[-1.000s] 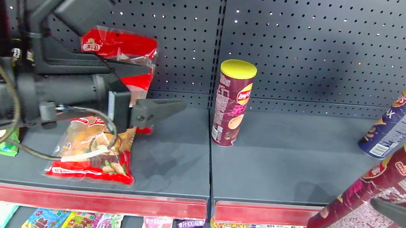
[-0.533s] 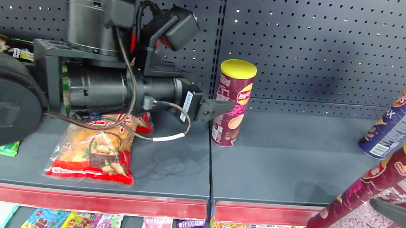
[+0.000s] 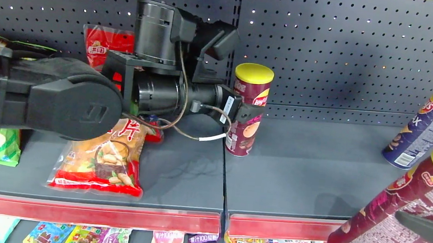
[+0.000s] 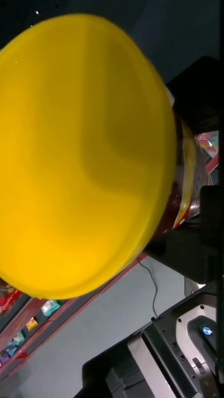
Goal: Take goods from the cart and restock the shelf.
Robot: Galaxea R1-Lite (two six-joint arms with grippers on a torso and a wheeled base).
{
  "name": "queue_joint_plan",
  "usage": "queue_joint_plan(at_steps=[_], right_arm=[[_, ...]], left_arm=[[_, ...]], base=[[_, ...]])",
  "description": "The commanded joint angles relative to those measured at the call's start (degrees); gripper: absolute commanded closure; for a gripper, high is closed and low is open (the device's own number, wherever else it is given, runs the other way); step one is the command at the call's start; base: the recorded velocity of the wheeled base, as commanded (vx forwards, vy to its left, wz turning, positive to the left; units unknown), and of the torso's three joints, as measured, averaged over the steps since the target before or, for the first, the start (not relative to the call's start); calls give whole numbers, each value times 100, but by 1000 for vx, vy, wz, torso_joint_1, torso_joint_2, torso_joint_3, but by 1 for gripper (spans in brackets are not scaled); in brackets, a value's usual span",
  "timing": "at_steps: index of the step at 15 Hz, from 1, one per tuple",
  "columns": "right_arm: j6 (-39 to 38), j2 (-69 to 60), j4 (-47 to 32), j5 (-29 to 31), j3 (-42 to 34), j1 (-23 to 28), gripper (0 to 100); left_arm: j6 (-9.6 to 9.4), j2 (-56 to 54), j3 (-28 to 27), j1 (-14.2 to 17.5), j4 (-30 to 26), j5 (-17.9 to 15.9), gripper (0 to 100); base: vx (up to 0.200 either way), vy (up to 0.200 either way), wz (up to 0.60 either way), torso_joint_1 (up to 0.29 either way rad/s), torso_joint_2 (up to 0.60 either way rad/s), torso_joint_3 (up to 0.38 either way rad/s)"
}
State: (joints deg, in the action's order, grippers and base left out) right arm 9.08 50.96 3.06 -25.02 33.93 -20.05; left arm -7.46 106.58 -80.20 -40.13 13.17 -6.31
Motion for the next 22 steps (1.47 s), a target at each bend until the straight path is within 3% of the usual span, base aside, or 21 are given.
queue_joint_plan(at_steps=[1,7,11,16,17,20,22], right_arm=[[-3,-7,2,-3,0,1,100],[-12,-24,2,-3,-18,10,100],[-12,-33,2,-12,-9,98,100],[-12,-42,2,-12,0,124,100],[-12,-42,2,-12,0,124,100],[-12,-42,2,-12,-9,124,100],[-12,-42,2,-12,-9,124,100]], left_arm=[[8,231,-162,-3,2,69,0],[61,557,-619,-65,2,403,0],[263,776,-892,-170,11,614,0],[280,908,-945,-206,2,640,0],[280,943,-953,-206,11,631,100],[289,829,-883,-206,-7,526,100],[289,583,-637,-170,-7,201,100]], base=[[0,0,0,0,0,0],[0,0,0,0,0,0],[0,0,0,0,0,0],[0,0,0,0,0,0],[0,0,0,0,0,0],[0,0,0,0,0,0],[0,0,0,0,0,0]])
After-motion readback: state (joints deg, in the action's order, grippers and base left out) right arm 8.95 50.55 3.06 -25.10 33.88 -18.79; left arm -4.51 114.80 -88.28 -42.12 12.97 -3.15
